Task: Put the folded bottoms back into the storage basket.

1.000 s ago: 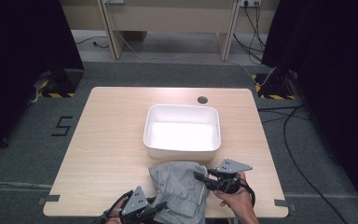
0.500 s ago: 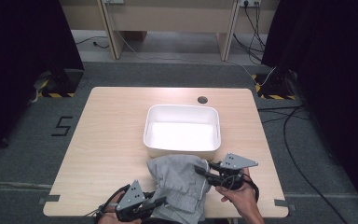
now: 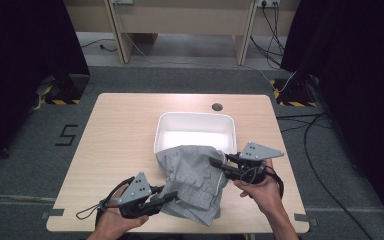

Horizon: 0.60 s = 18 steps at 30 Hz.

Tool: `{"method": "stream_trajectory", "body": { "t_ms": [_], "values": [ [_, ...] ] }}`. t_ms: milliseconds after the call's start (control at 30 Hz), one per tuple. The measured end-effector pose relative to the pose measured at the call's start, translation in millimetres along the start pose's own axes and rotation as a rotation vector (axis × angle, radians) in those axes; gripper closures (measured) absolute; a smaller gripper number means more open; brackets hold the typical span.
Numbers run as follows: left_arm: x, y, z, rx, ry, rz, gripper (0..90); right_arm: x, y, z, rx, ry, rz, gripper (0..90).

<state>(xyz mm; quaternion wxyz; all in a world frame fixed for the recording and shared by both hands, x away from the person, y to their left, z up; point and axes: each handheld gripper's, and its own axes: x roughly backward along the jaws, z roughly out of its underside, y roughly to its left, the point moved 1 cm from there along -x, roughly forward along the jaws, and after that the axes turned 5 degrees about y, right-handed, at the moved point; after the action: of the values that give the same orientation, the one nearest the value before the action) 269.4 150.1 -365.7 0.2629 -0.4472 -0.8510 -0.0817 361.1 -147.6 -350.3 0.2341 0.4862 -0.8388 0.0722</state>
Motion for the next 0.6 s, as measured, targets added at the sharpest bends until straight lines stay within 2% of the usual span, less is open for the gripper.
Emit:
{"method": "stream_trajectory", "body": {
  "t_ms": [167, 500, 600],
  "values": [
    [2.8, 10.0, -15.5, -0.003, -0.013, -0.012, 72.8, 0.5, -5.8, -20.4, 0.007, -0.007, 0.011, 70.9],
    [10.3, 28.0, -36.1, 0.001, -0.037, -0.036, 72.9, -2.3, -12.1, -52.3, 0.034, -0.010, 0.025, 71.0],
    [10.3, 35.0, -41.1, 0.007, -0.044, -0.051, 73.0, -5.5, -16.4, -59.6, 0.019, -0.013, 0.026, 71.0]
  ]
}}
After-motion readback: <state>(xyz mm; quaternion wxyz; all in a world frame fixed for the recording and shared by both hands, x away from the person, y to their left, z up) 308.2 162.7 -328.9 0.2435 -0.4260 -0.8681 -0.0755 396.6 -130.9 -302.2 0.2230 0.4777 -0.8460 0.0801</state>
